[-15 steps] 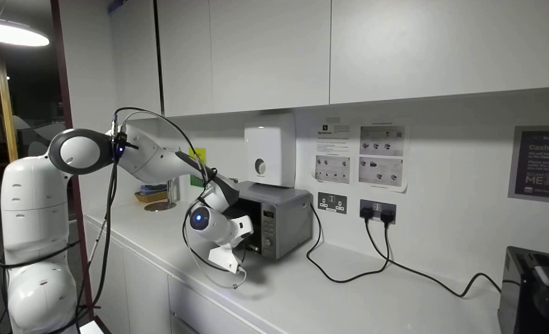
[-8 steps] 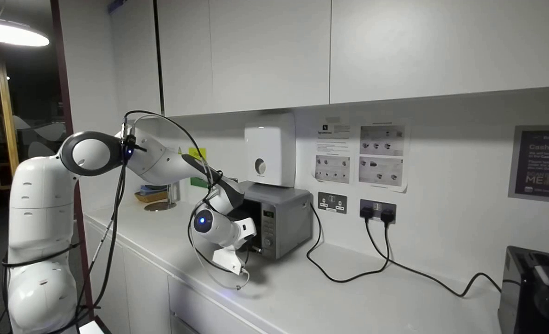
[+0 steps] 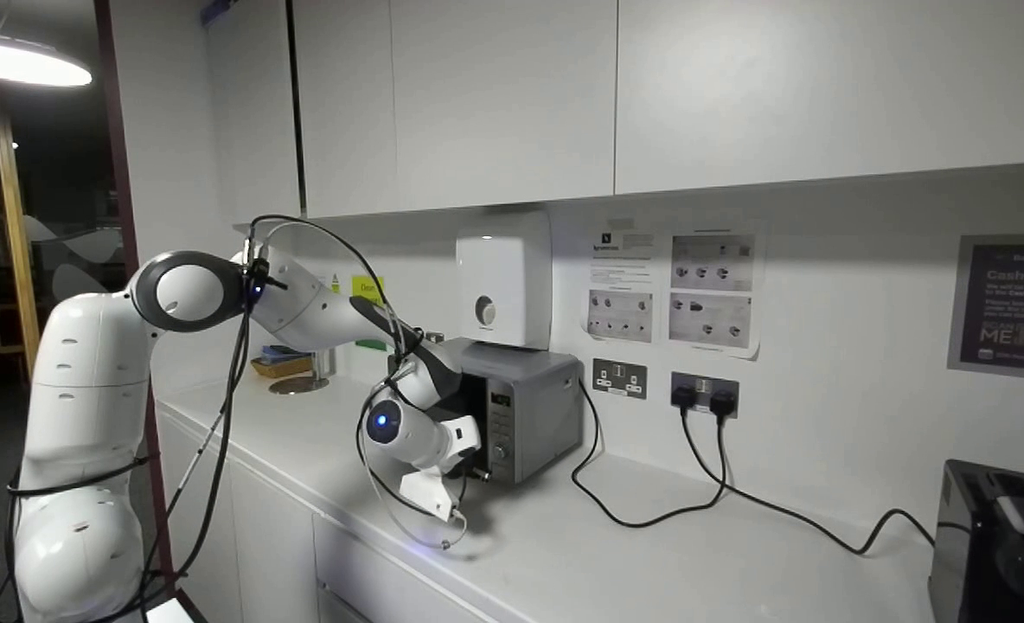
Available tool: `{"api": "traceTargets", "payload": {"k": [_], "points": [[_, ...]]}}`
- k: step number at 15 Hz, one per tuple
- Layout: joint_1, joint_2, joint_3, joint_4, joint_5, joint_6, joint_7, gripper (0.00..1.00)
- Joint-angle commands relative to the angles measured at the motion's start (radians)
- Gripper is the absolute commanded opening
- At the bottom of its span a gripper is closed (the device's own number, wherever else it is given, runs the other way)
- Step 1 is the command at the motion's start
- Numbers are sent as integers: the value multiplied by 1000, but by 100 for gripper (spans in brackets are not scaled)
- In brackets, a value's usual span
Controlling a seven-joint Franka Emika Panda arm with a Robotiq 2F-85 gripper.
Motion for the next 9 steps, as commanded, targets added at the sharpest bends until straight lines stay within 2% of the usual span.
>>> {"api": "traceTargets", "payload": {"k": [1, 9], "points": [[0, 18, -12, 31, 49, -21, -50, 0], [4, 44, -12, 66, 85, -22, -57, 0]]}}
